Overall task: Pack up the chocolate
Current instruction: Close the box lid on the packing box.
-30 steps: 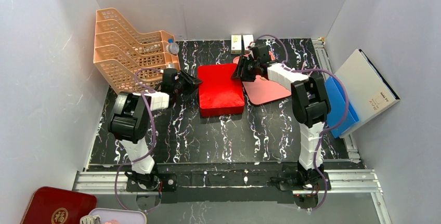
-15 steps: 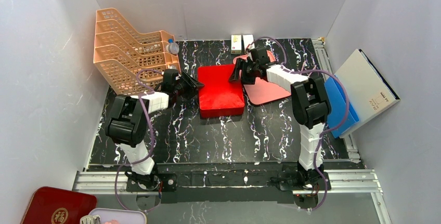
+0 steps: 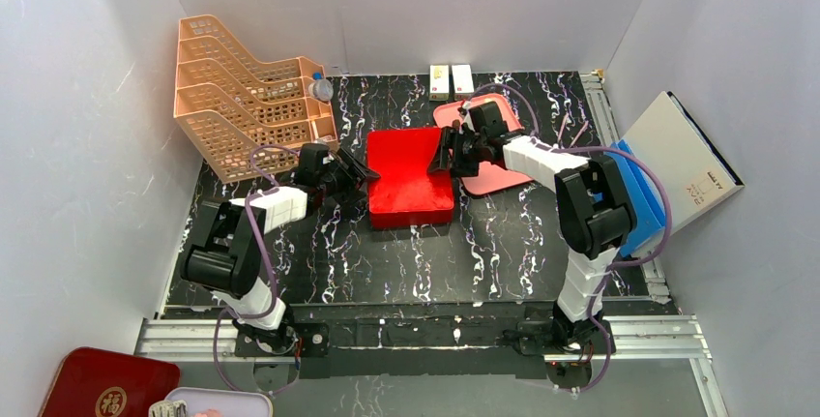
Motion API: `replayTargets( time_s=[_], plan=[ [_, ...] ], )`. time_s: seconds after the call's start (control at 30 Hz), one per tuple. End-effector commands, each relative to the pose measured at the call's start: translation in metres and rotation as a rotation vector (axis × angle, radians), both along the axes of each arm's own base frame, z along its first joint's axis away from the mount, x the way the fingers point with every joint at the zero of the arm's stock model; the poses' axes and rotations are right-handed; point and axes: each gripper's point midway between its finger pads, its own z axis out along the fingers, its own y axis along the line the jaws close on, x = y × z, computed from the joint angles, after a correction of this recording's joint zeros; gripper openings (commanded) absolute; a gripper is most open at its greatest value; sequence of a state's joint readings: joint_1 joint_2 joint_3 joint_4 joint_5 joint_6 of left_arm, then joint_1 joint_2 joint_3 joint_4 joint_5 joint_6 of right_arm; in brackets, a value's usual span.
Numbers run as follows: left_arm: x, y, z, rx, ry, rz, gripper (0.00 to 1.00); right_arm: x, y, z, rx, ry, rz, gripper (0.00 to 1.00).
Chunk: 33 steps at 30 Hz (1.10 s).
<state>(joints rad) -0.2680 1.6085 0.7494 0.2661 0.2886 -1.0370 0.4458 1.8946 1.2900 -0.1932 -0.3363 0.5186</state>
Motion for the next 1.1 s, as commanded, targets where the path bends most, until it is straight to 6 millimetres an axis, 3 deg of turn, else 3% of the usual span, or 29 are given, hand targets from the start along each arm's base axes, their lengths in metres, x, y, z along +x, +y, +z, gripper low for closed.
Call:
replayTargets(
  time_s=[0.0,0.17,0.33,0.7,1.07],
  plan=[
    [-0.026,0.004,-0.016,0.027,0.086,-0.016,0.66,-0.006,0.002,0.032,0.040,-0.065,0.029,0.72],
    [-0.033,0.006,-0.002,0.008,0.057,0.003,0.71,-0.016,-0.002,0.048,0.054,-0.088,0.035,0.73],
    [-0.048,0.007,0.002,-0.004,0.051,0.011,0.72,-0.031,-0.007,0.049,0.061,-0.074,0.036,0.73],
    [-0.062,-0.001,-0.002,-0.011,0.049,-0.005,0.71,-0.056,-0.016,0.028,0.062,-0.014,0.023,0.73],
    [-0.082,-0.002,-0.028,0.054,0.126,-0.013,0.57,-0.067,-0.008,0.004,0.049,0.053,0.047,0.73]
  ],
)
